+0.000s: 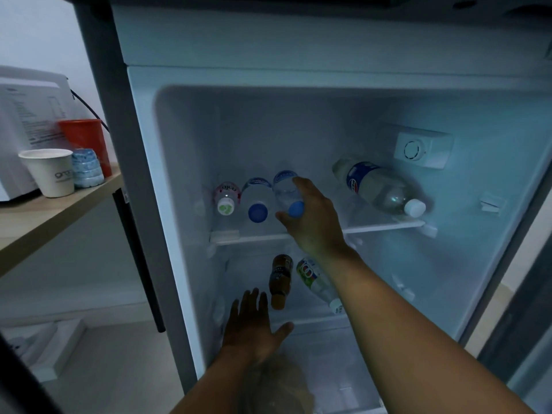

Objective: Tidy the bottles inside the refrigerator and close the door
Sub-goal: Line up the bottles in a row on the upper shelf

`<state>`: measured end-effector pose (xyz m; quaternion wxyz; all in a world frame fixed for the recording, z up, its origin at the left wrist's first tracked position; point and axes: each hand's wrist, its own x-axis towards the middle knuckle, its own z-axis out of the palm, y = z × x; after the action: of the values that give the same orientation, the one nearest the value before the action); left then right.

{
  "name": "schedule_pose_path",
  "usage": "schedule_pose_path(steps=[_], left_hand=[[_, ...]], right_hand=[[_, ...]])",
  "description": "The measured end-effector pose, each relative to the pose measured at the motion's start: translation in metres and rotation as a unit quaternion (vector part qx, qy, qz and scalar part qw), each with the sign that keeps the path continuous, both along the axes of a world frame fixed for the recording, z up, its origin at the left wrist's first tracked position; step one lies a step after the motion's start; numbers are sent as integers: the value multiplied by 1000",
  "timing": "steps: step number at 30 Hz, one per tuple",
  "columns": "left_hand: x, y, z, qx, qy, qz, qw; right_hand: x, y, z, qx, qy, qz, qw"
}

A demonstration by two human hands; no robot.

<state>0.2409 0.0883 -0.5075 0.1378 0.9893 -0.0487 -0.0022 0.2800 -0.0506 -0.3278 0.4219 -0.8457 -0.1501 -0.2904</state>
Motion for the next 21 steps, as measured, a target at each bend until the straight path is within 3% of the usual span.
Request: schedule_pose_path(steps=[3, 6, 9, 11, 13, 16, 21], left_hand=[[-16, -7, 12, -106, -161, 21, 981], [-29, -18, 35, -182, -364, 1, 914], [-30, -26, 74, -248, -458, 2, 853], [-28, -27, 104, -274, -480, 10, 834], [-25, -26, 127, -239, -497, 25, 834], [-19, -19, 145, -164, -469, 78, 864], [-19, -13, 146, -158, -402, 97, 897]], right_hand=[[2, -2, -1, 13, 20, 22, 999], [3, -2, -3, 8, 24, 22, 999], [3, -2, -6, -3, 13, 12, 1000], [0, -3, -8, 0, 5, 0, 1000], [-2, -8, -12, -8, -1, -19, 1000], [-6, -23, -17, -44, 3, -53, 998], [-13, -37, -14, -56, 45, -63, 995]])
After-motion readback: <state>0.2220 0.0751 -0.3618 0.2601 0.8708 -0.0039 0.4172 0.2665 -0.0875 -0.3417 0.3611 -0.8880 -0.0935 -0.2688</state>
